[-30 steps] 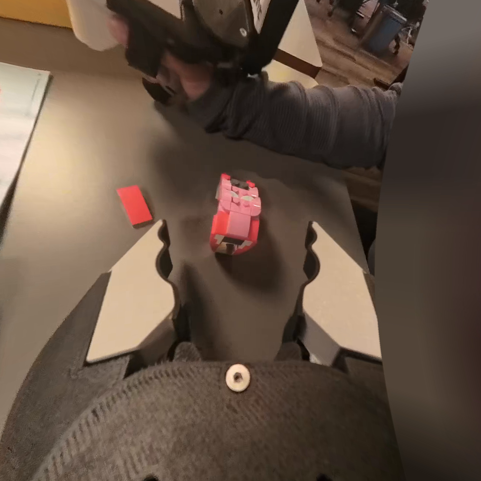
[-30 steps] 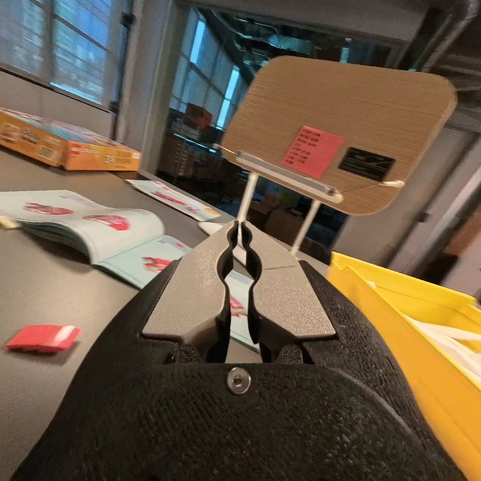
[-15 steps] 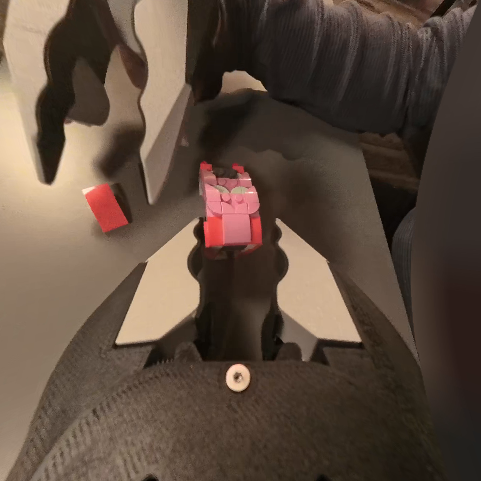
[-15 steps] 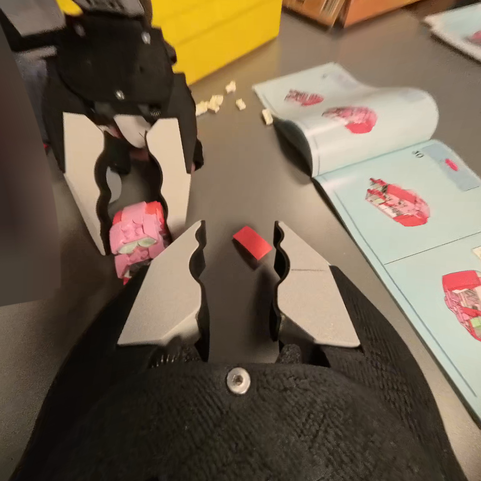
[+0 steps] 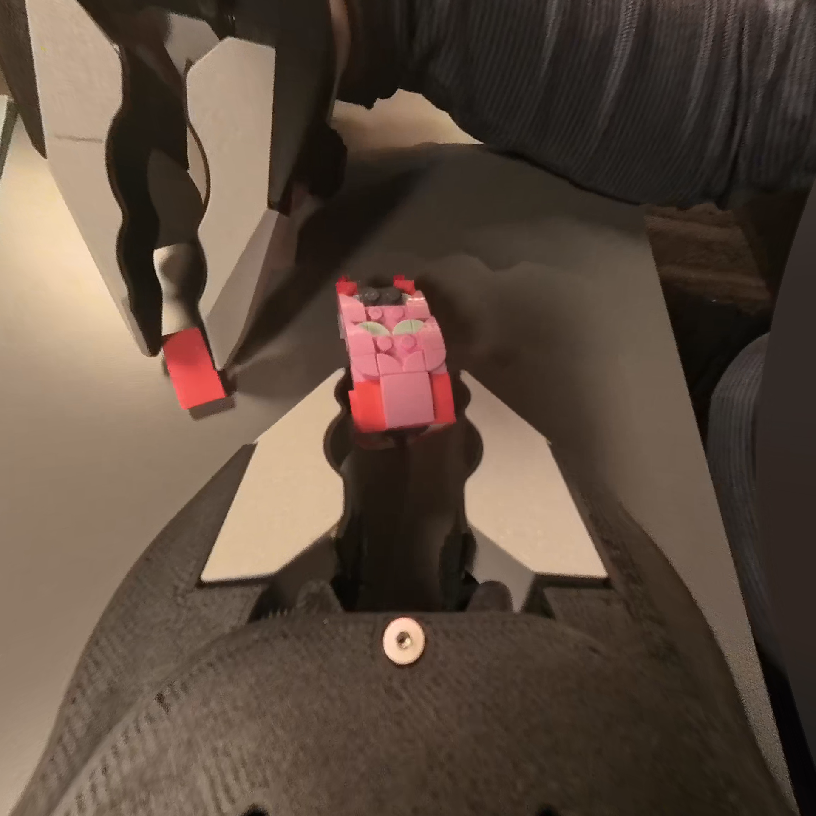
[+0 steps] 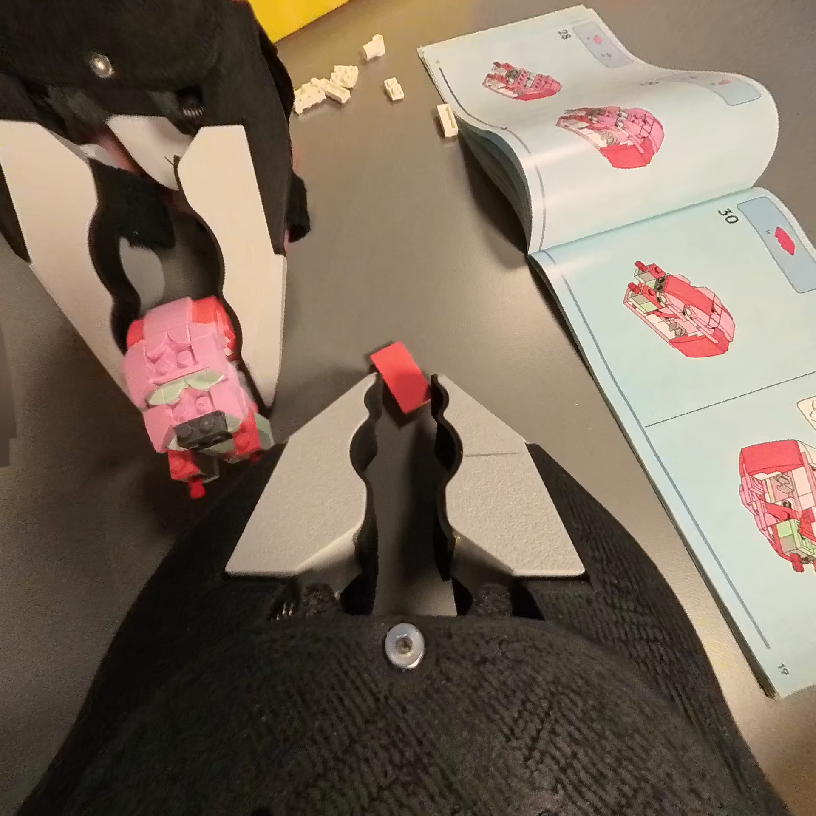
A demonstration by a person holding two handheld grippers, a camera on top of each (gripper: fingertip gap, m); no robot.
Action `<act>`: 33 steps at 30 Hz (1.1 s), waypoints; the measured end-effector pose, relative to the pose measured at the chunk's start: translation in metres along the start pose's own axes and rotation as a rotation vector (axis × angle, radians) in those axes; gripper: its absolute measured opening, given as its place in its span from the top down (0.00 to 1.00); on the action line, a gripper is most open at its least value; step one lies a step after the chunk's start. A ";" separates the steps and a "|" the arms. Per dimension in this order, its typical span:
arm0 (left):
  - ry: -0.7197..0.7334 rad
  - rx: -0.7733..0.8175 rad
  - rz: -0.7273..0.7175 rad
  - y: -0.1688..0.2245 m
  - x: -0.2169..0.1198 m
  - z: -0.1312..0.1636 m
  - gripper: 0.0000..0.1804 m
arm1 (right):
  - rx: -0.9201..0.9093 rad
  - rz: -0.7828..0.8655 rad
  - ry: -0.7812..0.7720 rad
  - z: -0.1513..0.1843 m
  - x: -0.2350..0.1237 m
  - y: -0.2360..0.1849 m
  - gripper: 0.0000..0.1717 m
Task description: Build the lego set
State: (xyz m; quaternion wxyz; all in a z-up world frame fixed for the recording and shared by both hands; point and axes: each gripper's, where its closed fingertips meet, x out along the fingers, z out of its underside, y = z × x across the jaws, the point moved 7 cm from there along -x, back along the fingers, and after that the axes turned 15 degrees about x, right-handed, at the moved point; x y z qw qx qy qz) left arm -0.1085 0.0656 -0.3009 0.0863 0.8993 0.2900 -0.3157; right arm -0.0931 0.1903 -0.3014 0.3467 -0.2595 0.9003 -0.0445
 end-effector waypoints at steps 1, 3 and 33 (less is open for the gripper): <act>0.002 -0.002 0.004 0.000 0.000 0.000 0.76 | -0.003 0.007 -0.005 0.001 0.000 0.000 0.89; 0.008 -0.010 0.013 0.000 0.000 0.000 0.77 | -0.005 0.021 -0.016 0.004 -0.002 0.001 0.91; 0.136 -0.057 -0.035 -0.012 -0.017 -0.002 0.77 | -0.089 -0.137 0.125 -0.012 -0.048 -0.054 0.91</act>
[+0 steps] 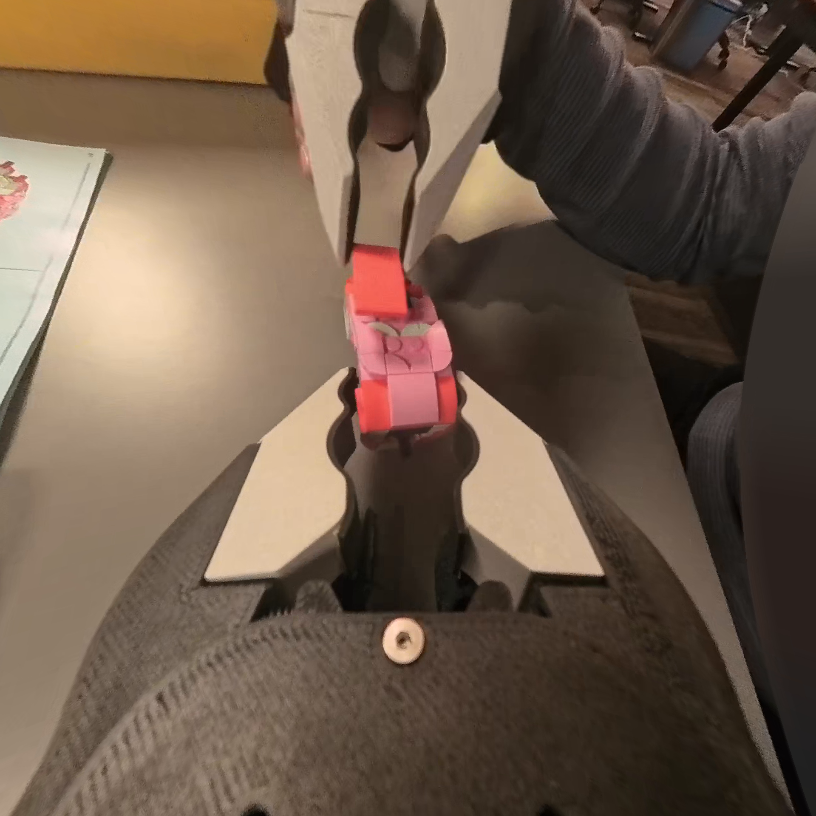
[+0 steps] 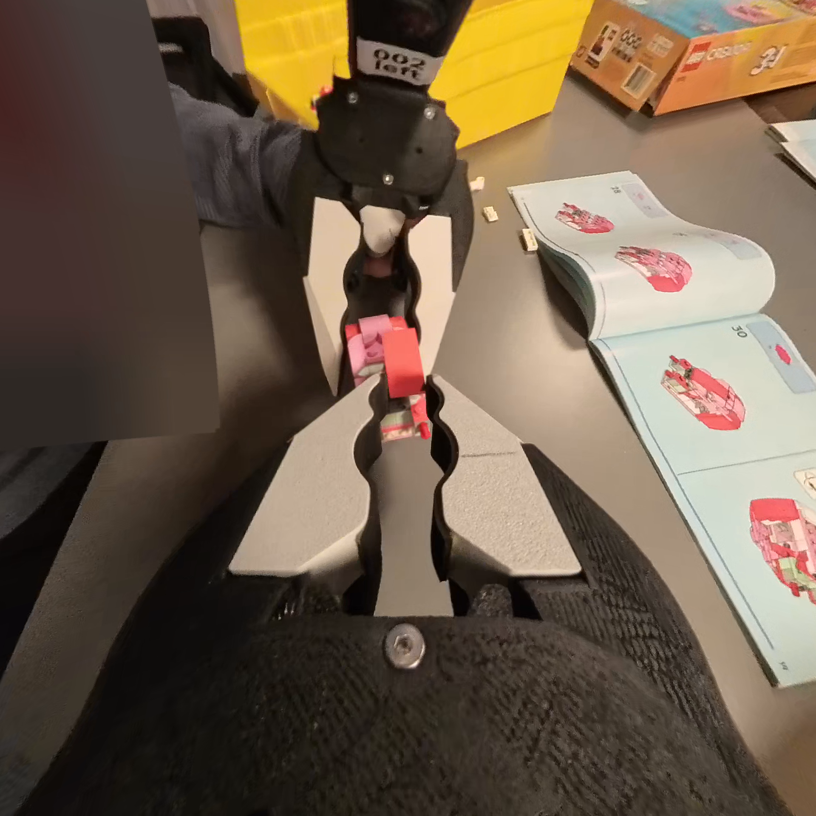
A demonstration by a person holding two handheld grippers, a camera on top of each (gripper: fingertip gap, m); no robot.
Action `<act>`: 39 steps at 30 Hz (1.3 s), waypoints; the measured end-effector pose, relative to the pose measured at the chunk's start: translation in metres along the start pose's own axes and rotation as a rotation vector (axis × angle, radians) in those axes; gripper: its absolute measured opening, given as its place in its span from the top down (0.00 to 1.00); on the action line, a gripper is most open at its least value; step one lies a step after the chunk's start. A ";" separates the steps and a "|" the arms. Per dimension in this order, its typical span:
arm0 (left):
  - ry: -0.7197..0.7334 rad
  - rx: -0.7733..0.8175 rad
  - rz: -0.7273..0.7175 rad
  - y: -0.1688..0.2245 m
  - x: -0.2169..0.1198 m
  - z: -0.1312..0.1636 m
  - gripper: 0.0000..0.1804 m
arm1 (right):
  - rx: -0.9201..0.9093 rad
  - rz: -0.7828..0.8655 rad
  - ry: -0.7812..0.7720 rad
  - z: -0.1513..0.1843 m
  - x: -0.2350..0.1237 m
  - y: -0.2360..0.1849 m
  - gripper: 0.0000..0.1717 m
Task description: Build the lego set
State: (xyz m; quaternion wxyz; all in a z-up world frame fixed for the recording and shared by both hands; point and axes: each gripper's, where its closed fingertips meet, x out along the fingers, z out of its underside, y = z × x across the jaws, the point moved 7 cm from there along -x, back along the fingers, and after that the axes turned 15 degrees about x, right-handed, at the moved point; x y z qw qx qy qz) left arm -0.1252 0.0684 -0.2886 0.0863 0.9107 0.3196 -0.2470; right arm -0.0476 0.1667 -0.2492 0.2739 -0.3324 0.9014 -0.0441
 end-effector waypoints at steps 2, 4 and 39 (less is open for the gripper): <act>0.005 0.010 0.001 0.001 0.000 -0.001 0.77 | -0.030 0.006 -0.022 -0.001 0.002 -0.005 0.91; 0.009 0.020 0.004 0.001 -0.001 -0.001 0.77 | -0.050 0.018 -0.047 -0.001 0.004 -0.008 0.91; 0.070 -0.005 -0.019 -0.001 -0.006 -0.006 0.77 | -0.073 0.086 0.030 -0.007 -0.003 -0.007 0.78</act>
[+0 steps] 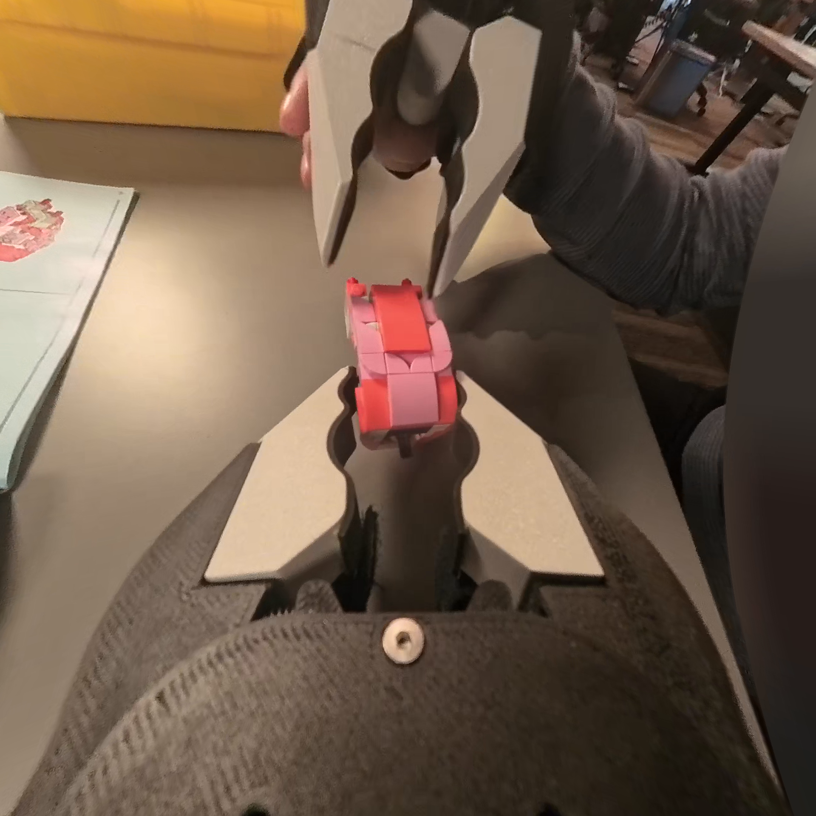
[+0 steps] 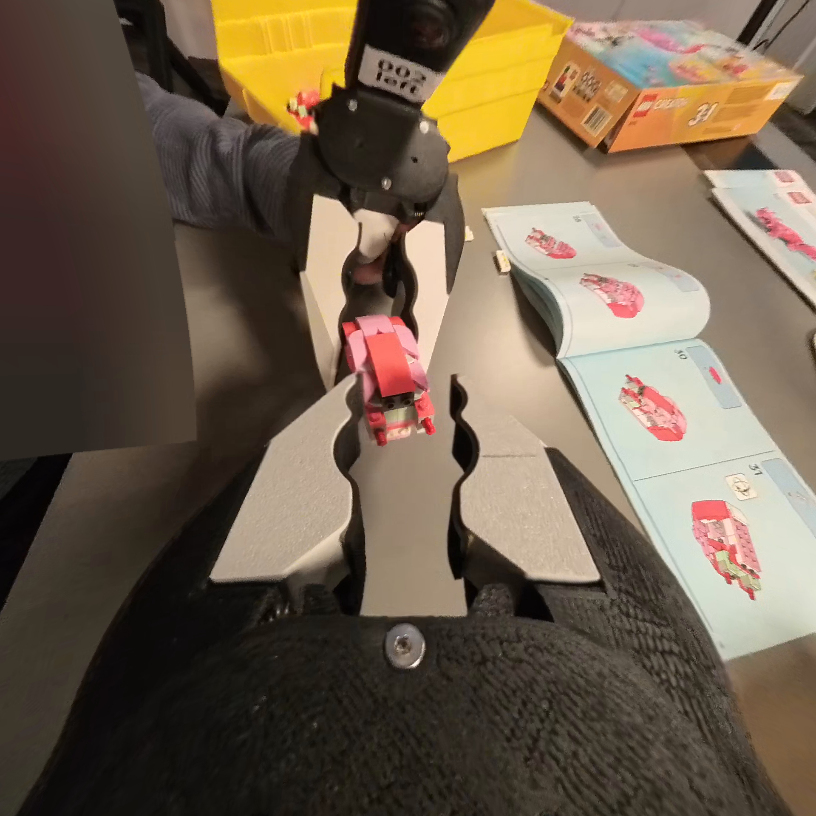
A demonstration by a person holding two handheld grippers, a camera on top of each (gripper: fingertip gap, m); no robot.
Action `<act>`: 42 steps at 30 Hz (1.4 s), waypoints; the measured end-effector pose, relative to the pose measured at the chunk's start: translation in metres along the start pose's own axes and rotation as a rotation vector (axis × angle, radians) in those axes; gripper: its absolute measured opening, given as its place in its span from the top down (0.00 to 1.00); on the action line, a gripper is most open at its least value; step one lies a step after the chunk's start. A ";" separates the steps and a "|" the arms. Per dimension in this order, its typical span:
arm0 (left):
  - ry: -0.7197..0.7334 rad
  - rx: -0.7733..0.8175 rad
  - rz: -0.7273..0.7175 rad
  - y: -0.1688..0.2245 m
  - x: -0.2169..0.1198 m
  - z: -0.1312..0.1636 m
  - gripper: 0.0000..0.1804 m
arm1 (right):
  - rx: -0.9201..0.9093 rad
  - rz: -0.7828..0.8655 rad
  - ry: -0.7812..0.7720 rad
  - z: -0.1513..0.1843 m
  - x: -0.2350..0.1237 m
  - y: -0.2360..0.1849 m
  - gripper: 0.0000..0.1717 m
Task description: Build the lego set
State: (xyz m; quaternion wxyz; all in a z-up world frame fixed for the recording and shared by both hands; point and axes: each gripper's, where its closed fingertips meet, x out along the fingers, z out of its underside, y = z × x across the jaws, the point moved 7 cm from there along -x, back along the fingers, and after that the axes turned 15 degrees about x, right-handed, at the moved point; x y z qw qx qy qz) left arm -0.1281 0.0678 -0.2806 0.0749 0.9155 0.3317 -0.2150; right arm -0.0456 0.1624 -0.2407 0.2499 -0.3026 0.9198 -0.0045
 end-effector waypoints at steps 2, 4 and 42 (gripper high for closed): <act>0.016 -0.038 -0.019 -0.004 -0.004 -0.001 0.77 | -0.026 0.036 0.040 -0.006 -0.002 -0.001 0.71; 0.024 -0.072 -0.051 -0.009 -0.008 0.000 0.78 | -0.109 0.134 0.037 -0.009 0.001 -0.001 0.62; 0.017 -0.241 -0.084 -0.021 -0.017 0.009 0.78 | -1.146 0.784 -0.279 0.015 0.072 -0.003 0.72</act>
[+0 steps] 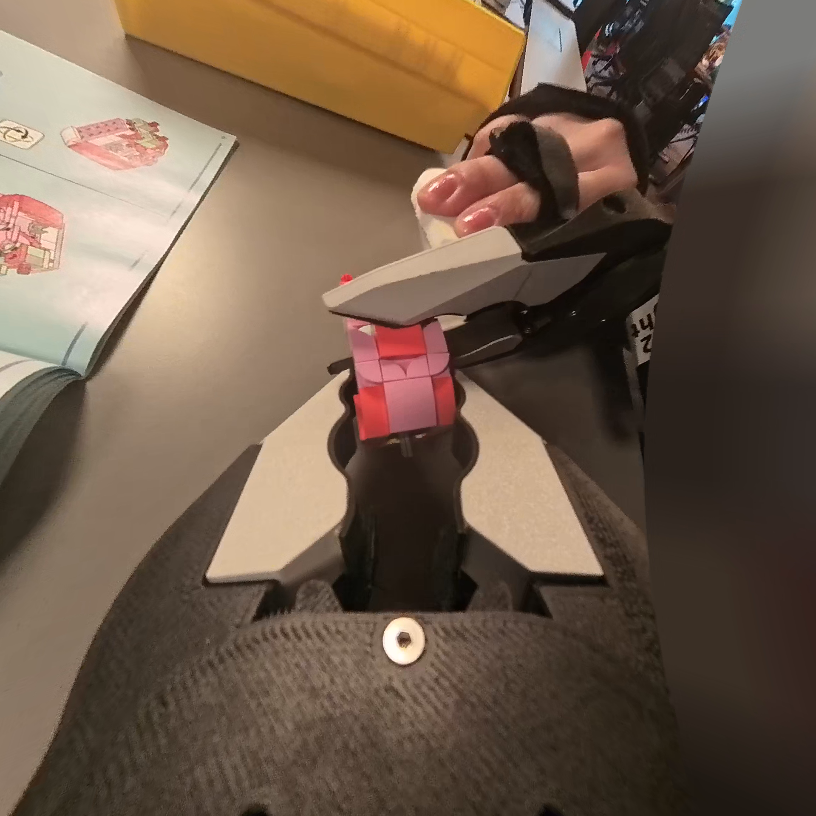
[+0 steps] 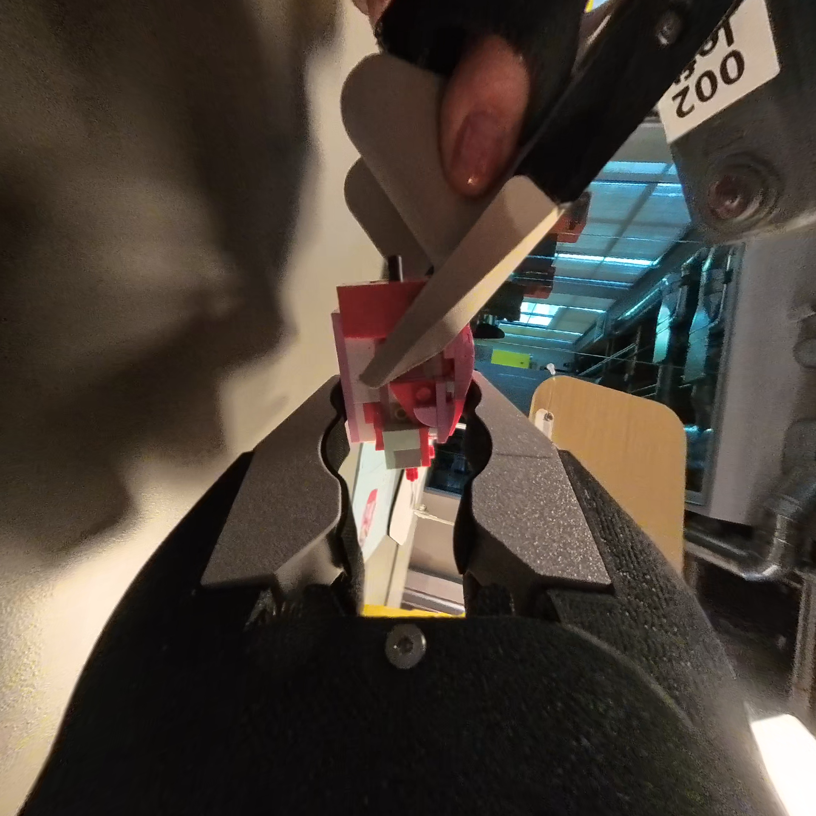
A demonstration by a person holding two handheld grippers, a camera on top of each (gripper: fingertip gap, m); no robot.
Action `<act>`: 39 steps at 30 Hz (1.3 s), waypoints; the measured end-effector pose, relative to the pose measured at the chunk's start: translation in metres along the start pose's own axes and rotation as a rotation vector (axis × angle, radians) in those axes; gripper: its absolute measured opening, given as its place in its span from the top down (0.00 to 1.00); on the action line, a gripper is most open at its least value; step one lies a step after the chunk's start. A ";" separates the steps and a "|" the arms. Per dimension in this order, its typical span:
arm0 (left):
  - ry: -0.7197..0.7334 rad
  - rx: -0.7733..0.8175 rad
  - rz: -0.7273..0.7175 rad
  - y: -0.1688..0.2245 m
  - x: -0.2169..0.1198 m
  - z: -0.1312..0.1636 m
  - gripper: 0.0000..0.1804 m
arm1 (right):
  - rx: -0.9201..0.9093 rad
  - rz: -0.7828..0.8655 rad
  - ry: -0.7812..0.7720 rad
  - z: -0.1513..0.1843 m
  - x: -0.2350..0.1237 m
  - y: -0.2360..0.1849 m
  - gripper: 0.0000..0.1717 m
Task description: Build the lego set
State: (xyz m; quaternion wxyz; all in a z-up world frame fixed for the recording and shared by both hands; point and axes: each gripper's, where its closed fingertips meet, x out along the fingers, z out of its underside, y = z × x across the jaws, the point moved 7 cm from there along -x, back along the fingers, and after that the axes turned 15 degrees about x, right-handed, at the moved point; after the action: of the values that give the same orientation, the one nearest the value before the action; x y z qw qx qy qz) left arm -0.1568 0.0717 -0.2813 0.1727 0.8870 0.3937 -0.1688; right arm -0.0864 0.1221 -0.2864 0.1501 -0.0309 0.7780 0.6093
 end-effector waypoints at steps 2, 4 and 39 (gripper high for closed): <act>0.023 -0.022 0.005 -0.001 -0.002 -0.001 0.78 | 0.057 -0.011 0.011 0.000 0.001 0.001 0.71; 0.049 -0.043 0.013 -0.003 -0.004 -0.003 0.77 | 0.124 -0.016 0.034 -0.001 0.001 0.001 0.71; 0.046 -0.135 0.103 0.000 -0.003 -0.001 0.78 | 0.241 -0.062 0.107 -0.012 0.003 -0.005 0.55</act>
State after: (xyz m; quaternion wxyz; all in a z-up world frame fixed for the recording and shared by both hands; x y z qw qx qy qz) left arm -0.1591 0.0703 -0.2794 0.2314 0.8961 0.3618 -0.1124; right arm -0.0903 0.1093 -0.2896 0.1295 -0.0690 0.8512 0.5038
